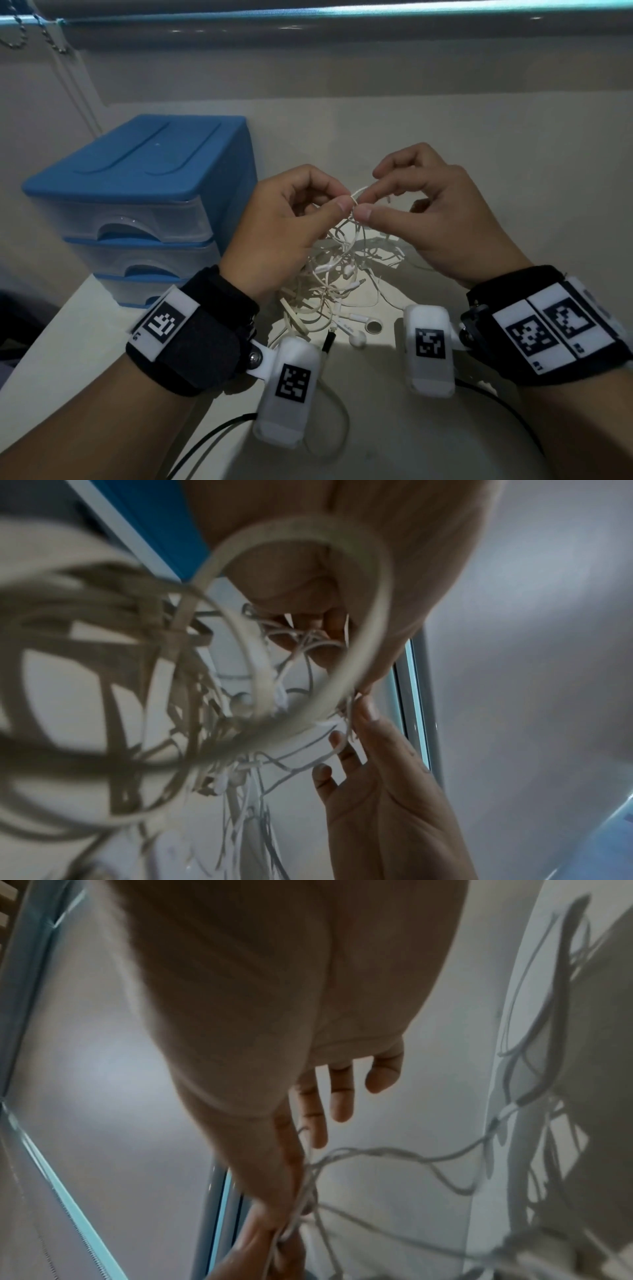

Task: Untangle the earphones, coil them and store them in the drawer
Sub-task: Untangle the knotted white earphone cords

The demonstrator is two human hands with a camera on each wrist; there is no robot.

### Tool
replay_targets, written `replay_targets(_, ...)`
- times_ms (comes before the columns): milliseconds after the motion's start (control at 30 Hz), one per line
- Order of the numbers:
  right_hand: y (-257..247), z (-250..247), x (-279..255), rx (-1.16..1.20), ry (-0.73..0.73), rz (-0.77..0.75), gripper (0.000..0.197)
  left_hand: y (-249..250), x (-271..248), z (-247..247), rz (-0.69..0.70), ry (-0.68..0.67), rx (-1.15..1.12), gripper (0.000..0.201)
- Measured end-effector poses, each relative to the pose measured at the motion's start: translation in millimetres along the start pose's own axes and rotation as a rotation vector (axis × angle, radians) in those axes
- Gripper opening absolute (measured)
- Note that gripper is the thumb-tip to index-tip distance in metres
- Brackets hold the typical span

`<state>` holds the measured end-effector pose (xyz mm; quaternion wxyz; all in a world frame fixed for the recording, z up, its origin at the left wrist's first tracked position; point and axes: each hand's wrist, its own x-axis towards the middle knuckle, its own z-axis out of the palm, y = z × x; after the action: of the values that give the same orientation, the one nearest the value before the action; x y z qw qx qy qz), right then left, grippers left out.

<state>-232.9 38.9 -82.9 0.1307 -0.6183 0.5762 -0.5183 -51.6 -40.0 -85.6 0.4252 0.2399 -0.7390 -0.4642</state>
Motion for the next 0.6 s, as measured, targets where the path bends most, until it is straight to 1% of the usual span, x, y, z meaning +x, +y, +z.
replay_targets(67, 0.9, 1.9, 0.3, -0.003, -0.008, 0.015, 0.007, 0.5, 0.1, 0.4, -0.012, -0.021, -0.024, 0.004)
replay_targets(200, -1.5, 3.0, 0.7, 0.077, 0.029, 0.042, 0.002, 1.2, -0.1, 1.1, -0.004, -0.026, -0.034, 0.005)
replay_targets(267, -3.4, 3.0, 1.6, 0.174, -0.013, 0.093, 0.007, 0.9, -0.3, 0.8, 0.000, -0.027, -0.018, 0.006)
replay_targets(333, -4.3, 1.5, 2.9, 0.294, -0.061, 0.161, 0.016, -0.3, 0.1, 0.5, 0.001, -0.024, 0.004, 0.006)
replay_targets(433, -2.2, -2.4, 3.4, 0.361, -0.102, 0.183, 0.022, -0.5, 0.0, 0.5, 0.001, -0.029, 0.017, 0.006)
replay_targets(533, -3.2, -3.3, 2.3, 0.453, -0.136, 0.192, 0.017, -0.4, 0.0, 0.7, 0.008, -0.025, 0.017, 0.005)
replay_targets(600, -2.9, -3.0, 2.2, 0.466, -0.136, 0.189, 0.011, -1.2, 0.4, 0.1, 0.009, -0.013, 0.005, 0.004)
